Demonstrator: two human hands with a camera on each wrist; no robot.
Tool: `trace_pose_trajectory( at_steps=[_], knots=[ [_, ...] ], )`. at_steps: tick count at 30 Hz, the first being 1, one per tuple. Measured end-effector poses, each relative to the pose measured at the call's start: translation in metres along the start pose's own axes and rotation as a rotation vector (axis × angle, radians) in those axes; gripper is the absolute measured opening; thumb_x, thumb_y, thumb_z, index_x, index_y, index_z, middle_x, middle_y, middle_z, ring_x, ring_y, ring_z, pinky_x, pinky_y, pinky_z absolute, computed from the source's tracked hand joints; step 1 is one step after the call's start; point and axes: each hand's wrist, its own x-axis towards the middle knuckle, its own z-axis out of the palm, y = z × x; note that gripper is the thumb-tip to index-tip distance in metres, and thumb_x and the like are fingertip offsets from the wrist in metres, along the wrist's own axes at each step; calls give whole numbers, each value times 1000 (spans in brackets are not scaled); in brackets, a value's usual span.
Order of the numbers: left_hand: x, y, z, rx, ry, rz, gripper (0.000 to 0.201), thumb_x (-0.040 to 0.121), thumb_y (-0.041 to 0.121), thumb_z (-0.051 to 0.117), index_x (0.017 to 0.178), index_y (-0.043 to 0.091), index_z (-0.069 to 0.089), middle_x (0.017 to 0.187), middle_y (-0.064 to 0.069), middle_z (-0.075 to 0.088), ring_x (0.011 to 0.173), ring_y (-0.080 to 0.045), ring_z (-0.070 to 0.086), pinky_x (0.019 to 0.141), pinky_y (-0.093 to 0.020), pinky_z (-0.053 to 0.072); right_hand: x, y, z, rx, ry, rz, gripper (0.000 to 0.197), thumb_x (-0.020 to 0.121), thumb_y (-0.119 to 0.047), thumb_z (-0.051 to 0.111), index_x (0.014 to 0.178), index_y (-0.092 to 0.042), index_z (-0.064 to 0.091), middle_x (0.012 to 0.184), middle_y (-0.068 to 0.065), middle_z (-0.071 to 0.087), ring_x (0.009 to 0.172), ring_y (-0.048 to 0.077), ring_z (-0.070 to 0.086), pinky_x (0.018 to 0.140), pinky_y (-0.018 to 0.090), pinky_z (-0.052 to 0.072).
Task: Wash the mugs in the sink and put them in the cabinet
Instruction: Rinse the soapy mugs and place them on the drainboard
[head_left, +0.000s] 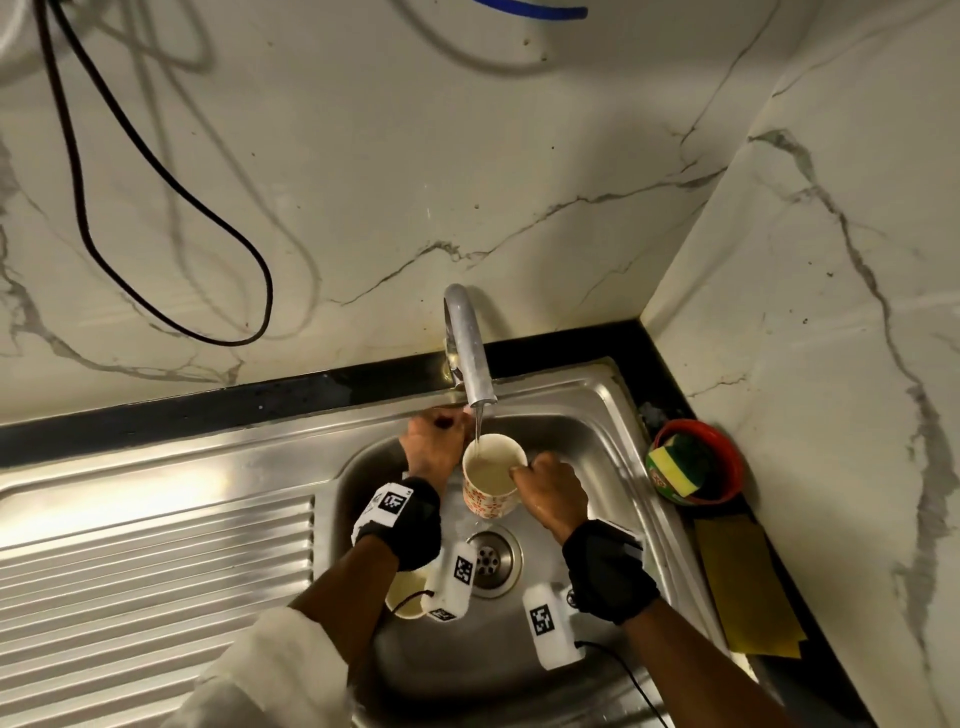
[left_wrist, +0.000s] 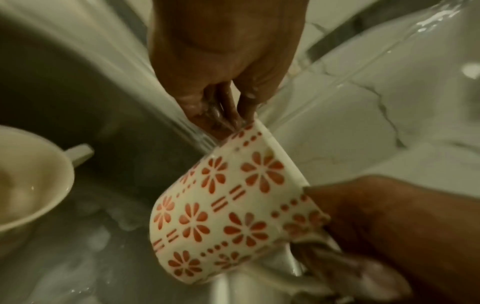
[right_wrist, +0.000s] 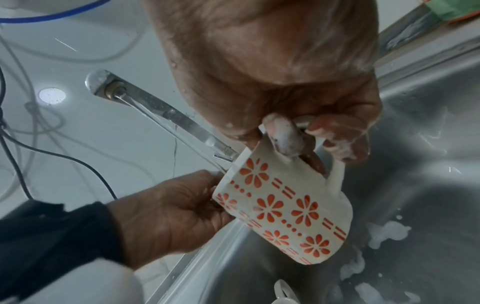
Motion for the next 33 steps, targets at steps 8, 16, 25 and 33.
trace_pose_trajectory(
  at_steps=[8, 16, 25, 33],
  knots=[
    [-5, 24, 38, -572, -119, -247, 26, 101, 21, 38, 105, 6, 60, 77, -7, 57, 50, -10, 51, 42, -15, 42, -4, 13, -2, -109, -9, -5, 43, 99, -41, 41, 120, -5, 53, 123, 16, 60, 113, 32, 58, 88, 35, 45],
    [14, 0, 5, 140, -47, 1, 28, 94, 39, 58, 96, 13, 66, 88, -4, 69, 79, -22, 65, 72, -35, 54, 0, 3, 0, -147, -11, -55, 37, 94, -37, 47, 105, -8, 68, 110, 14, 68, 101, 32, 63, 75, 31, 45],
    [26, 44, -10, 504, 105, 516, 13, 91, 24, 67, 94, 11, 65, 78, -7, 69, 61, -21, 59, 52, -25, 37, 3, -10, 9, -10, -114, -101, 42, 95, -39, 46, 109, -7, 68, 114, 18, 67, 106, 35, 62, 87, 42, 52],
    [36, 47, -24, 340, 26, 488, 15, 87, 7, 65, 75, -1, 72, 72, -13, 70, 49, 0, 40, 51, -7, 34, 11, -15, -2, 198, -97, -79, 34, 89, -41, 55, 83, -8, 62, 79, 14, 61, 74, 30, 62, 58, 40, 51]
  ],
)
